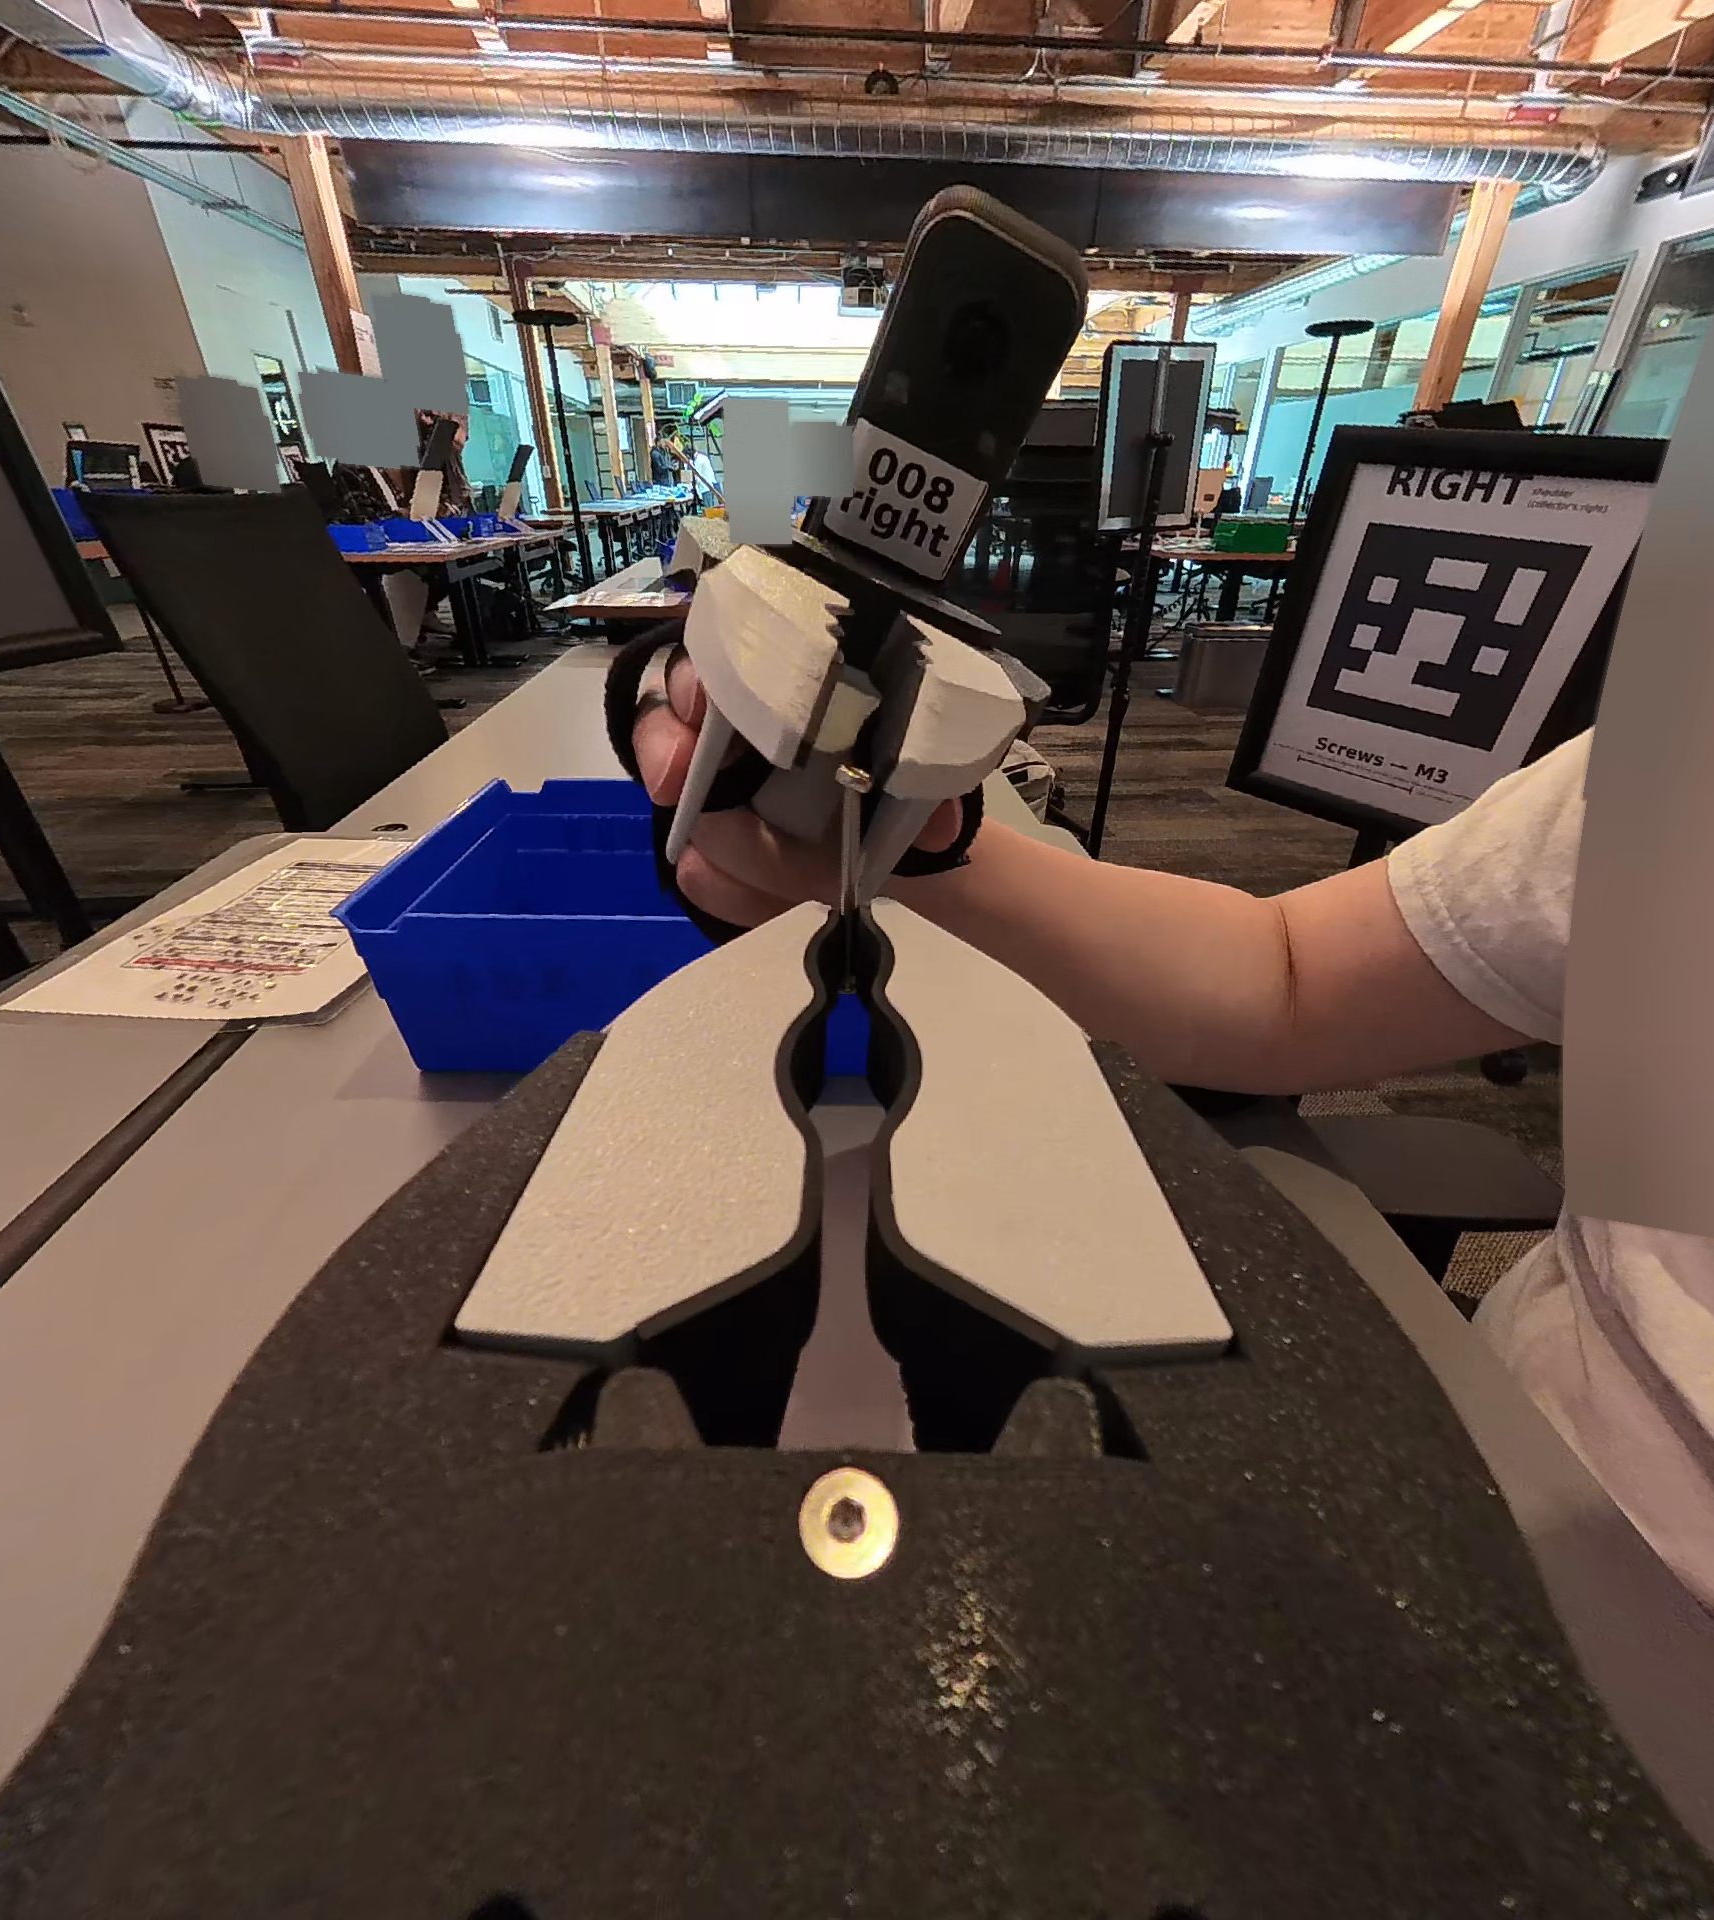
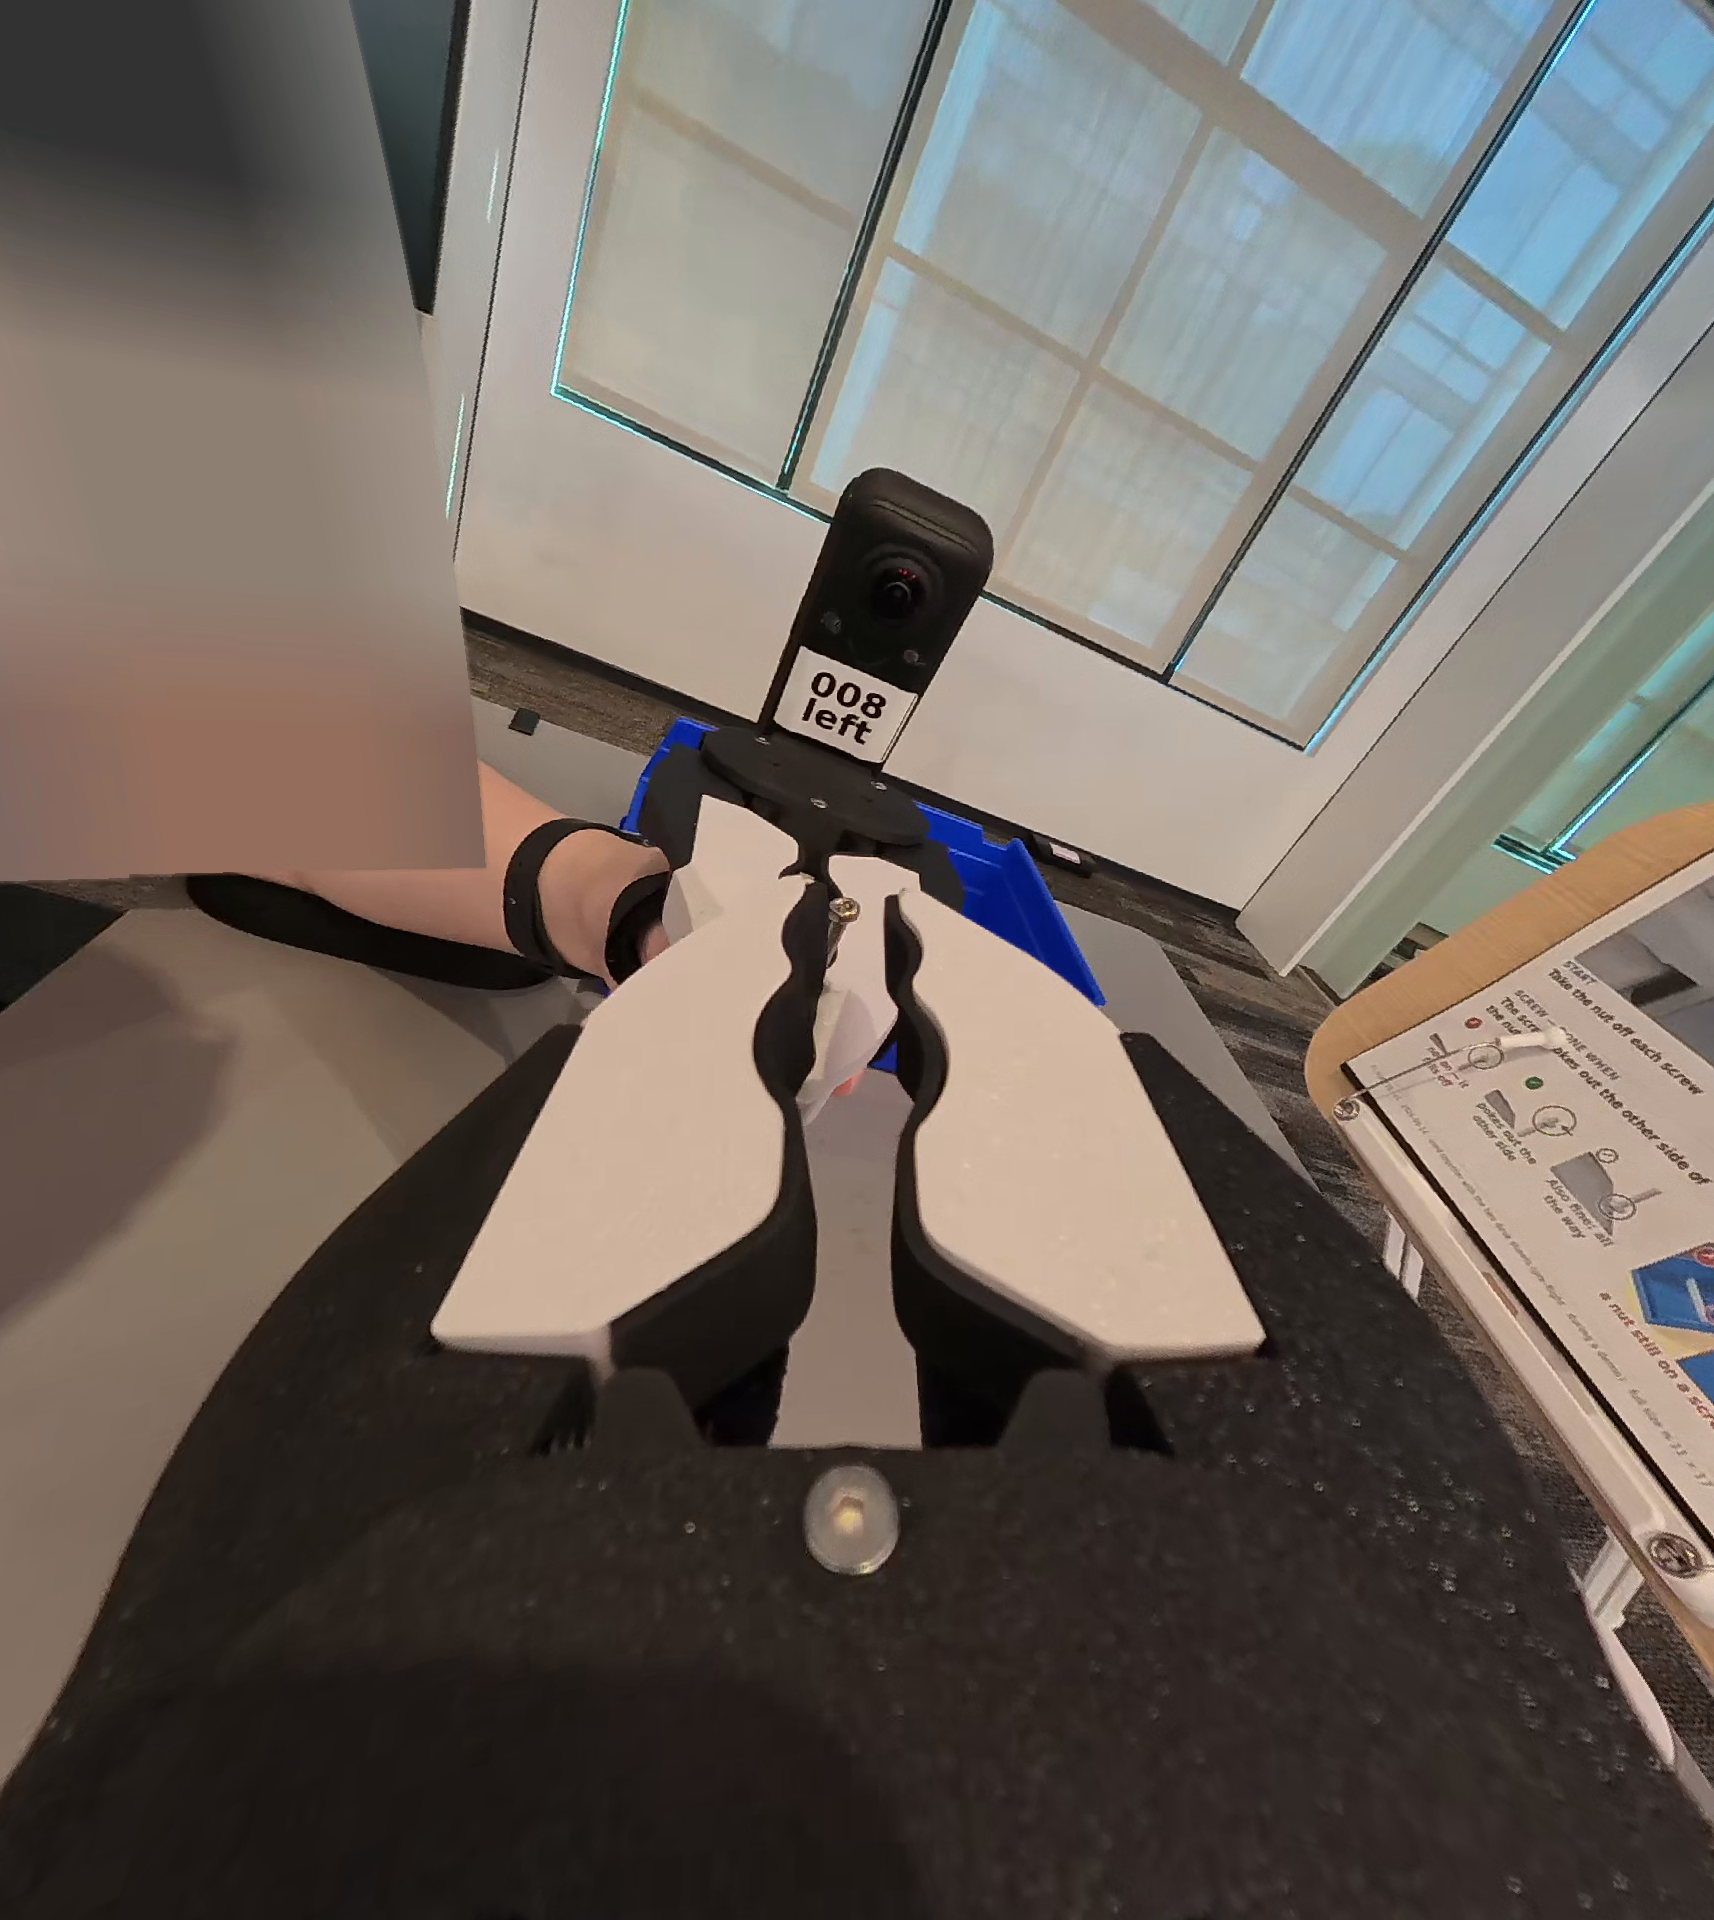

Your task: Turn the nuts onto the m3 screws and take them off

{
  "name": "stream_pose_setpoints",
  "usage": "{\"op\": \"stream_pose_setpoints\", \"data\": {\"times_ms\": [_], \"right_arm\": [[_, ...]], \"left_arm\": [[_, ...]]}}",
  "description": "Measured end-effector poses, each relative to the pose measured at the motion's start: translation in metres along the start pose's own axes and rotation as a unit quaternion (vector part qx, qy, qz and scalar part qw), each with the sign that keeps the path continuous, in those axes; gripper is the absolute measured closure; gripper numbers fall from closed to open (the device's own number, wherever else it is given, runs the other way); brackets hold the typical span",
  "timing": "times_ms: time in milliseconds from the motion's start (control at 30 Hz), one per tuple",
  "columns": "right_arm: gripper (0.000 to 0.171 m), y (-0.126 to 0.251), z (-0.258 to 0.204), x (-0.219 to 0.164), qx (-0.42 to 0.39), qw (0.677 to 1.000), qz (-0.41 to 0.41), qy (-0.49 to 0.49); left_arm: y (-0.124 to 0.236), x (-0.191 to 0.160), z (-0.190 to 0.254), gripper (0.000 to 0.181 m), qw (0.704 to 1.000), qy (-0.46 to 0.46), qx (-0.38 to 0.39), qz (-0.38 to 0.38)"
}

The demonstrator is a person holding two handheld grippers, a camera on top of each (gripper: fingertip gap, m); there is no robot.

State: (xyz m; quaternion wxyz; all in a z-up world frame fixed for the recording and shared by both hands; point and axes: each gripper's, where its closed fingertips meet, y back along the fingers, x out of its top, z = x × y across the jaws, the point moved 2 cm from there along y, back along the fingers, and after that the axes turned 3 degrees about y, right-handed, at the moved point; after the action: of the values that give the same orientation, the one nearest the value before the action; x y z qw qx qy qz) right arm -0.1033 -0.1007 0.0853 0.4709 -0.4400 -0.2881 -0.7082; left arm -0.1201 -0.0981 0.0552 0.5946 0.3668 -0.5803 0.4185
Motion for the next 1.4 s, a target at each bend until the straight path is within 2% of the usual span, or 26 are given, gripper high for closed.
{"op": "stream_pose_setpoints", "data": {"times_ms": [533,967,1133,1400], "right_arm": [[0.165,-0.002,-0.001,-0.003,0.005,1.0,-0.012,-0.006],[0.165,0.0,-0.001,-0.01,0.064,0.989,-0.015,-0.13],[0.166,-0.001,0.003,-0.012,0.046,0.99,-0.028,-0.132],[0.166,-0.014,0.022,-0.019,-0.055,0.988,-0.043,-0.139]], "left_arm": [[-0.001,-0.001,-0.002,0.18,1.0,0.0,0.005,-0.003],[-0.002,-0.008,-0.006,0.18,0.999,-0.024,0.025,-0.03],[-0.001,-0.007,-0.011,0.18,0.998,-0.031,0.052,-0.034],[0.011,-0.002,-0.033,0.18,0.99,-0.031,0.139,-0.024]]}}
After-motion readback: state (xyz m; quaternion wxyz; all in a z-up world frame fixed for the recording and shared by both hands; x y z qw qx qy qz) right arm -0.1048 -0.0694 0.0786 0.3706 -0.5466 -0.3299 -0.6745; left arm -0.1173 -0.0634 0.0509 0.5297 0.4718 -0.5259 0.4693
